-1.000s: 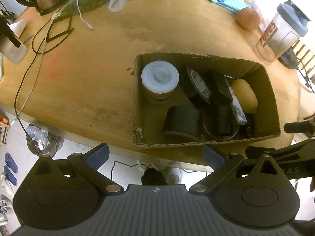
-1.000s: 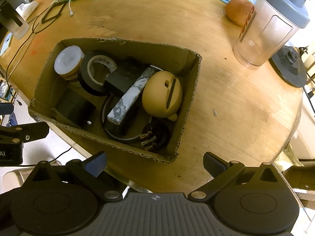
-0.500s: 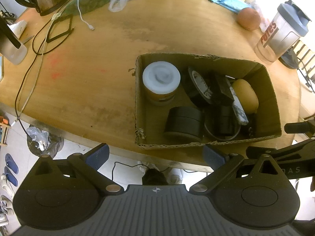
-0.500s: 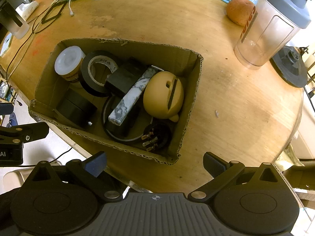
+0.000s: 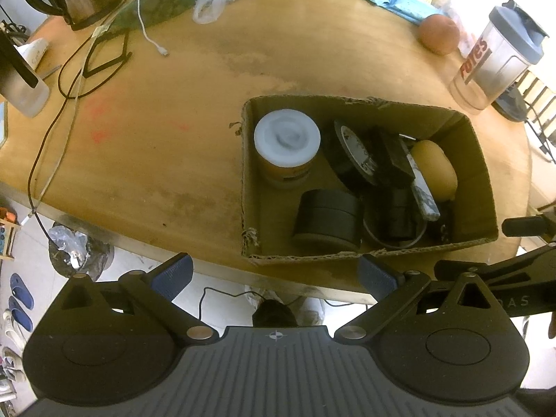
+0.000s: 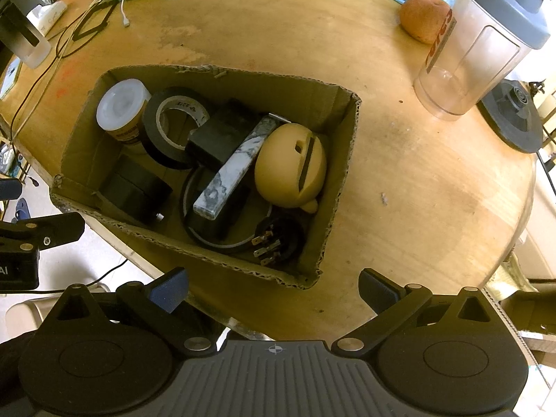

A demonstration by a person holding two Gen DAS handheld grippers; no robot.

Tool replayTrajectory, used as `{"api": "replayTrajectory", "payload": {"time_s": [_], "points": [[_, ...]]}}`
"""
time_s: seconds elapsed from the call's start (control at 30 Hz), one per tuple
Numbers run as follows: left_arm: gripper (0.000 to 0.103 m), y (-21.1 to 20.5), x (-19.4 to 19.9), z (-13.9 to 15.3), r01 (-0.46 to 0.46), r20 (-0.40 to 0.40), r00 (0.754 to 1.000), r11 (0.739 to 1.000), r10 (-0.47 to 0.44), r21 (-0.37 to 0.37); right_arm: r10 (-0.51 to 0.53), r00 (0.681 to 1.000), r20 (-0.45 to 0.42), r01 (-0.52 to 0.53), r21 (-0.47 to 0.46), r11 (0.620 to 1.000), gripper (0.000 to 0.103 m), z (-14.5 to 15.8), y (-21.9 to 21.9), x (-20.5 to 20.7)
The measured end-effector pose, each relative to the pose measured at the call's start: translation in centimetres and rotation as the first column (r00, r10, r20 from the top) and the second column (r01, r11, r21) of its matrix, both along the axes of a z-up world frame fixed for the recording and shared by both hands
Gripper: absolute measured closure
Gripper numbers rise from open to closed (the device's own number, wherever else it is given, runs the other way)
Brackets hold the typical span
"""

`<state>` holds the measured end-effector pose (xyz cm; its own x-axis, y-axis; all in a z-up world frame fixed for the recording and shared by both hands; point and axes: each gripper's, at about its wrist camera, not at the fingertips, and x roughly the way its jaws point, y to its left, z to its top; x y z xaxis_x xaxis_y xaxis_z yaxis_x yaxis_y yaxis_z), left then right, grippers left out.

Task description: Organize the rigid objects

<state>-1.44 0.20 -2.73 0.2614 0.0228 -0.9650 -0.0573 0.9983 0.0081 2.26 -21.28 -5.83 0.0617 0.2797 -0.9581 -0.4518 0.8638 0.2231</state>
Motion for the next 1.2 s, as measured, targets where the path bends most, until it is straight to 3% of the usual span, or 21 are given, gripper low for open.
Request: {"api": "replayTrajectory", "payload": {"time_s": [1.2], "points": [[0.000, -0.49, -0.23, 0.11, 0.012, -0.003, 1.000, 1.000, -0.012, -0.007, -0.017, 1.000, 0.002, 0.017, -0.001, 1.000, 0.000, 0.12, -0.50, -0.44]]}}
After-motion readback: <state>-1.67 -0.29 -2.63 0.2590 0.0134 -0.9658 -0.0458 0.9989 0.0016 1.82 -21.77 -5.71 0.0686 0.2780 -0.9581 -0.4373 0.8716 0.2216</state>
